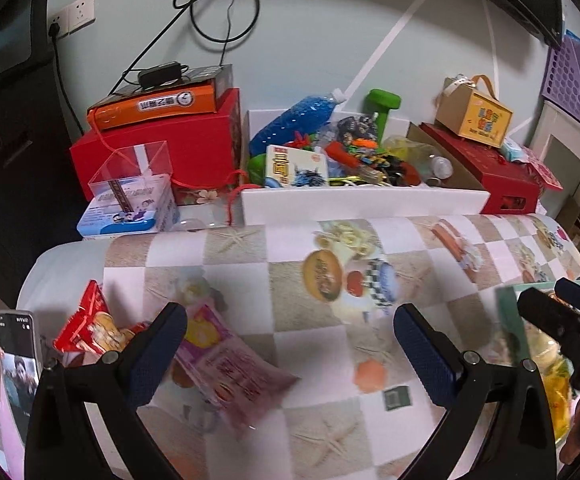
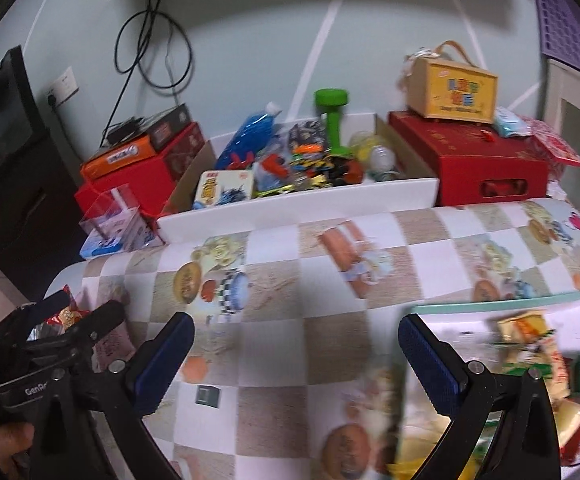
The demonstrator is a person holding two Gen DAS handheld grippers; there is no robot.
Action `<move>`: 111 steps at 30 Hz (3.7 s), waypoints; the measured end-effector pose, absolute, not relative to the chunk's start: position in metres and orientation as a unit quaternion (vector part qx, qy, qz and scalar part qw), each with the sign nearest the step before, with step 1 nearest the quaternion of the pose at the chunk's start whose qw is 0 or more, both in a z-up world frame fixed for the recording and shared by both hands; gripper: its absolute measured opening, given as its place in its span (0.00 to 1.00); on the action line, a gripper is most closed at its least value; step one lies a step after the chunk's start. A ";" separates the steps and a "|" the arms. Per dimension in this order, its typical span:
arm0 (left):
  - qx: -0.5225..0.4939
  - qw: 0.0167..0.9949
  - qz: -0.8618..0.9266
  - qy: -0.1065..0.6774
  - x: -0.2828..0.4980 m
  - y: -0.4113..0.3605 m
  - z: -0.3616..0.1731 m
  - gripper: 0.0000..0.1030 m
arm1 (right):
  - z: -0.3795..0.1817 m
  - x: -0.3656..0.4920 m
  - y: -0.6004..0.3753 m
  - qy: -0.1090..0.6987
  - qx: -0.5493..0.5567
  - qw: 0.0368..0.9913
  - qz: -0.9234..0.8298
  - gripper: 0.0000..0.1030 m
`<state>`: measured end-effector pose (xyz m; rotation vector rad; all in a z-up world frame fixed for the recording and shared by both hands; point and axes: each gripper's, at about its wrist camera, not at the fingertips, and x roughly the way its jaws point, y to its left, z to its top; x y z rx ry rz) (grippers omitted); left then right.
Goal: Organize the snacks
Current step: 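Move both grippers back from the tray toward the remaining packets, then grasp the red patterned packet with left gripper while right gripper grasps pink Dali Yuan packet, then lift both held packets and carry them over the white tray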
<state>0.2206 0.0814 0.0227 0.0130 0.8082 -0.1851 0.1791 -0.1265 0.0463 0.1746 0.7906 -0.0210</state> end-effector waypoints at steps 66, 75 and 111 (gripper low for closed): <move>-0.033 0.888 -0.042 0.456 0.270 0.183 -0.032 1.00 | -0.045 0.242 0.052 0.417 -0.004 0.889 0.190 0.69; -0.061 0.885 -0.059 0.457 0.272 0.187 -0.038 0.99 | -0.046 0.244 0.048 0.414 0.000 0.890 0.191 0.65; -0.008 0.889 -0.113 0.444 0.266 0.132 -0.027 0.51 | -0.036 0.213 -0.037 0.417 0.024 0.905 0.083 0.55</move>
